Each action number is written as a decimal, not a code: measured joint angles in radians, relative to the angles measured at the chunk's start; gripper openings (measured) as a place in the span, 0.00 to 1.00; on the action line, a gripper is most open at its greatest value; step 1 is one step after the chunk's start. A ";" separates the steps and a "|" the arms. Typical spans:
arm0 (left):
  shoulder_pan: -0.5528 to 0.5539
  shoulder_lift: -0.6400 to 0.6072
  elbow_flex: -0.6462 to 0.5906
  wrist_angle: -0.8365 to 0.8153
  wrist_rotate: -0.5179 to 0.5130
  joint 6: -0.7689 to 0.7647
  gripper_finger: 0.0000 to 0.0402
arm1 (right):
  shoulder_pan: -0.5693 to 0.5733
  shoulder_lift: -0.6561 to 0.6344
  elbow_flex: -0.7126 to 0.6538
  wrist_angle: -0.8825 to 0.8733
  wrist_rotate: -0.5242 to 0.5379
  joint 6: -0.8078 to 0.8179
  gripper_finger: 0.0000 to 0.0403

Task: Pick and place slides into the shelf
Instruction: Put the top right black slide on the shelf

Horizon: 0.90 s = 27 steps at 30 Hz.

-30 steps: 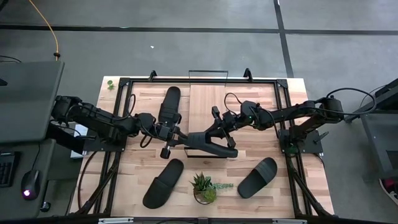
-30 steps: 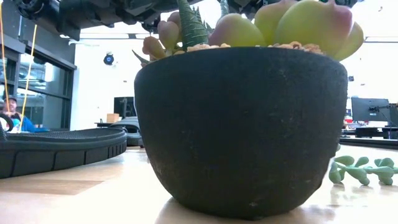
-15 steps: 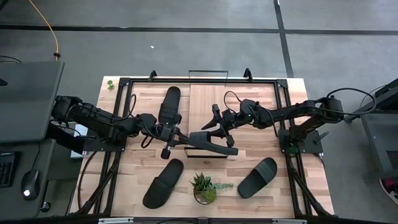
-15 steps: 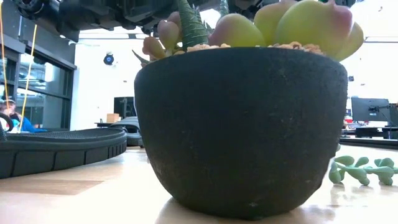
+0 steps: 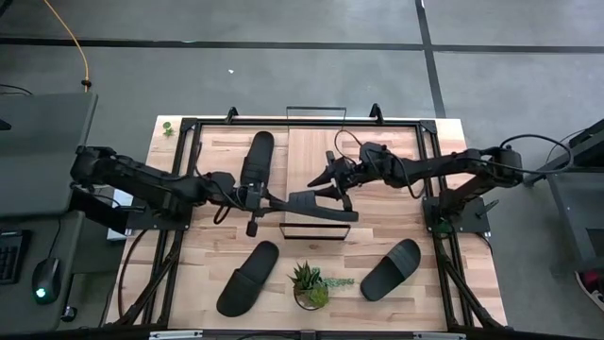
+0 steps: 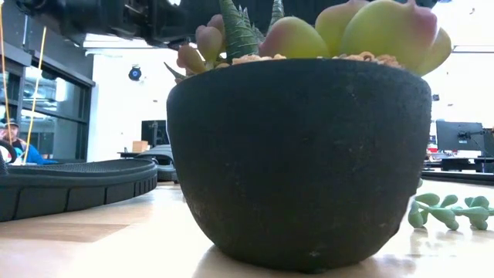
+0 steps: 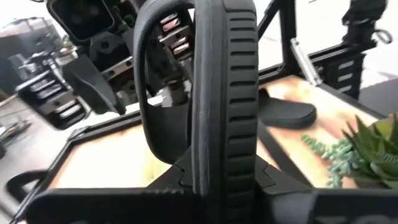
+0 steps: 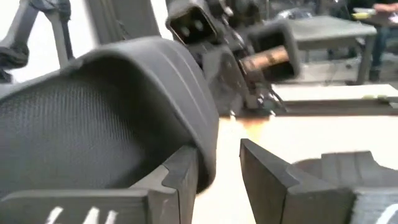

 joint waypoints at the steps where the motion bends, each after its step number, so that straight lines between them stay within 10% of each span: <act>1: 0.000 -0.022 0.000 -0.029 -0.009 0.005 0.10 | -0.005 -0.008 0.000 -0.013 0.002 0.000 0.27; 16: -0.002 -0.185 0.000 -0.223 -0.053 0.154 0.09 | -0.020 -0.104 0.000 -0.139 -0.006 -0.002 0.27; 27: -0.002 -0.185 0.000 -0.357 -0.278 0.353 0.09 | -0.048 -0.145 0.000 -0.169 -0.015 -0.002 0.27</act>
